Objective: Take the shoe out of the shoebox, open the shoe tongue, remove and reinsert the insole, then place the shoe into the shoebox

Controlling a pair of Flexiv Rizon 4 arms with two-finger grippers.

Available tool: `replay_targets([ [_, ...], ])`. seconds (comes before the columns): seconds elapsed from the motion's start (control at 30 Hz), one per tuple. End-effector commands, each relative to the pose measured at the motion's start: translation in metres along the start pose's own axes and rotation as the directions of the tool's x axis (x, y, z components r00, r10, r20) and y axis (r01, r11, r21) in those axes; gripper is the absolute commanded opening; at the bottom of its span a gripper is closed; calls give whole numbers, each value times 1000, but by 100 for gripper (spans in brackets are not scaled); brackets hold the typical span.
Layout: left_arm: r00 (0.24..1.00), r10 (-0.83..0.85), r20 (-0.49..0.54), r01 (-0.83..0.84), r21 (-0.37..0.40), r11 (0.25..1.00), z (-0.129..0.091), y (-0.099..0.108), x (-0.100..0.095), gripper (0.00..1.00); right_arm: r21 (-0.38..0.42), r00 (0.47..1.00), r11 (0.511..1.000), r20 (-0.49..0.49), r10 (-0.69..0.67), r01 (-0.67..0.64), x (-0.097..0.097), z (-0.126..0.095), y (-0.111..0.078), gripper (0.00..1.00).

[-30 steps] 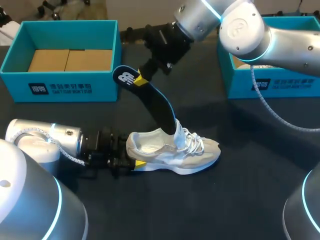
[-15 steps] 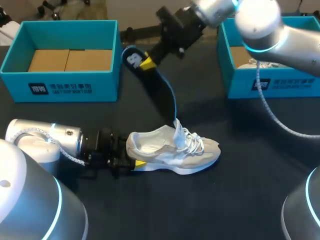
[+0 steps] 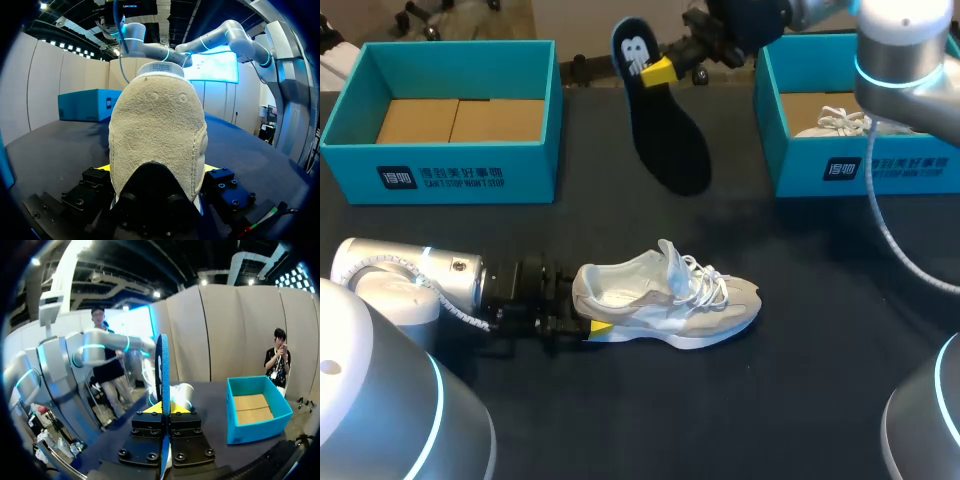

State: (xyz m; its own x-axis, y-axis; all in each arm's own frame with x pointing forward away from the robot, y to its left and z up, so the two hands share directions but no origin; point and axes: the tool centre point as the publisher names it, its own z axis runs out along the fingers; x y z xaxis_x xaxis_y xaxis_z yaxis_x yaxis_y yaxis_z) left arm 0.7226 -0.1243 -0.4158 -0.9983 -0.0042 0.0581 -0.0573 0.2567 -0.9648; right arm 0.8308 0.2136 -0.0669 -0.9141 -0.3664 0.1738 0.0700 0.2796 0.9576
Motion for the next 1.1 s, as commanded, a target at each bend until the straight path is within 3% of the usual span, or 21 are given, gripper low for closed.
replay_targets([
  [0.03,1000,0,0,0,0,1000,0,1,0,0,-21,1000,1000,7,-12,12,5,-1,-2,0],
  [0.5,1000,0,0,0,0,1000,0,1,0,0,-21,1000,1000,7,-12,12,5,-1,-2,0],
  [0.67,1000,0,0,0,0,1000,0,1,0,0,-27,993,993,24,118,-117,7,-14,19,0],
  [0.83,1000,0,0,0,0,1000,0,1,0,0,-56,978,978,50,203,-200,22,-26,44,0],
  [1.1,1000,0,0,0,0,1000,0,1,0,0,-163,940,933,67,335,-321,44,-33,69,0],
])
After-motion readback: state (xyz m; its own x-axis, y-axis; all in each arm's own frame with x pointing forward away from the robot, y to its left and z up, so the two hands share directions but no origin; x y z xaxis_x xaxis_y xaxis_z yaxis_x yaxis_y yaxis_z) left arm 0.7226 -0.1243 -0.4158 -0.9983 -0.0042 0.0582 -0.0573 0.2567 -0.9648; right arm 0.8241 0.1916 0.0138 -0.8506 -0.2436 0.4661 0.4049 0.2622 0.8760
